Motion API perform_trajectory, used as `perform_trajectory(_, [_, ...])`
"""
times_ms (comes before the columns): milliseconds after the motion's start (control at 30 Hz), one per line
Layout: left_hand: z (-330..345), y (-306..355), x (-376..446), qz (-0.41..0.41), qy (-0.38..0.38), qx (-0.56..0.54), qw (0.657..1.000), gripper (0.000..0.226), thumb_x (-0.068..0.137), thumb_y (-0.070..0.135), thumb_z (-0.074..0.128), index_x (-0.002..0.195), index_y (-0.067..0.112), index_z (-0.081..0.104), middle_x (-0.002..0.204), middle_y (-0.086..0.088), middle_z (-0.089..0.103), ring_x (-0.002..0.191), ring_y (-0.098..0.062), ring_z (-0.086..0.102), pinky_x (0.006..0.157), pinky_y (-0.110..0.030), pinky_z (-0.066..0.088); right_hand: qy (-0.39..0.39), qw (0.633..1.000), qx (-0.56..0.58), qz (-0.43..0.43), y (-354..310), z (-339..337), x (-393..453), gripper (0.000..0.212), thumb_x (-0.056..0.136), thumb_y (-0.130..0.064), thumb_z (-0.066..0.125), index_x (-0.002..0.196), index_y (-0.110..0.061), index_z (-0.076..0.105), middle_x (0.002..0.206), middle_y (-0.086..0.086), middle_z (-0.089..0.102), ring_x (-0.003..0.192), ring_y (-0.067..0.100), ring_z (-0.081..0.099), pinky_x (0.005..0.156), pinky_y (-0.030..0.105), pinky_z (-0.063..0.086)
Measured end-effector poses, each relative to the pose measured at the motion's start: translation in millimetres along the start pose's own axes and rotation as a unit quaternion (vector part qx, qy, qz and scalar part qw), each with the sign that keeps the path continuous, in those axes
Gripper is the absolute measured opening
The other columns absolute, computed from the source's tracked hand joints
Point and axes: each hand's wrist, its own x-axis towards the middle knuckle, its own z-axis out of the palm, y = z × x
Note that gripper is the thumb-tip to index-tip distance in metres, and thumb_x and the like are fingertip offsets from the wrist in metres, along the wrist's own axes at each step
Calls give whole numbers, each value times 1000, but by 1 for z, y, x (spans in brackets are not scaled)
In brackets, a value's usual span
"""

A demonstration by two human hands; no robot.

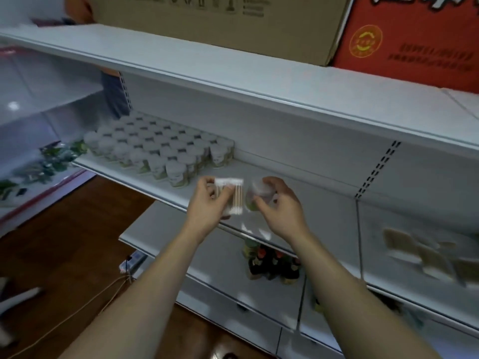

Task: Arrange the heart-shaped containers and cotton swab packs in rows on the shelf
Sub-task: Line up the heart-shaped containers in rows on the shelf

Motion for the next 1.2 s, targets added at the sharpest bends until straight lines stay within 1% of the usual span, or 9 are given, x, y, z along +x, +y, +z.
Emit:
perform_trajectory(100, [-23,-2,31,17,-12,8,1000,38,94,36,66,124,33,43,113,9,56,97,-4,61,62,-33,62,-15,1000,-23,-10,-3,35,34,46,88,-33,71,130,-19,57,119,3,63,102,19,60,81,20,43])
perform_trajectory(200, [-44,-2,70,22,-26,27,999,40,97,39,61,133,31,47,119,4,59,101,-8,61,65,-32,62,-25,997,-54,-48,2,71,71,41,91,-34,68,127,-16,59,124,5,63,106,26,59,87,33,49])
perform_trajectory(267, [-56,2,94,18,-25,50,998,43,97,45,56,137,30,47,119,-2,60,99,-14,62,63,-33,62,-28,996,-59,-59,5,92,88,39,92,-37,67,124,-17,59,123,3,63,106,26,59,88,38,51])
perform_trajectory(367, [-70,6,124,19,9,43,999,38,100,47,48,133,27,51,112,-8,63,87,-22,64,55,-34,57,-15,994,-60,-85,4,120,105,31,90,-32,69,115,-16,60,116,1,60,104,22,58,82,30,47])
perform_trajectory(600, [-99,-1,170,17,2,13,1000,14,106,38,42,112,41,55,95,18,59,73,5,60,72,-55,59,0,991,-106,-82,0,161,122,31,89,-19,71,117,-8,63,124,12,58,108,32,60,82,29,47])
perform_trajectory(733, [-116,-5,193,2,-59,5,998,19,105,41,43,120,39,53,106,3,58,86,-5,61,65,-40,62,13,988,-146,-49,-4,177,125,36,91,-24,66,124,-8,65,138,18,55,123,35,57,95,42,53])
perform_trajectory(867, [-135,-3,212,-25,-104,-26,994,18,104,41,45,120,37,52,120,0,53,94,-9,59,59,-31,60,54,984,-170,6,-14,187,125,37,90,-29,65,124,-16,68,143,22,51,127,41,52,103,48,46])
perform_trajectory(1033, [-147,-5,223,-36,-143,-49,988,18,104,39,46,121,33,52,113,4,54,91,-11,60,53,-23,58,81,974,-210,6,-14,195,122,38,88,-5,61,124,-15,70,134,25,56,110,43,60,89,51,55])
perform_trajectory(1200, [-150,-10,227,-33,-162,-47,985,30,103,39,48,130,27,54,105,13,54,88,-8,61,52,-22,57,89,965,-247,10,-22,197,125,50,80,9,66,126,-13,68,133,27,56,112,48,59,85,53,55])
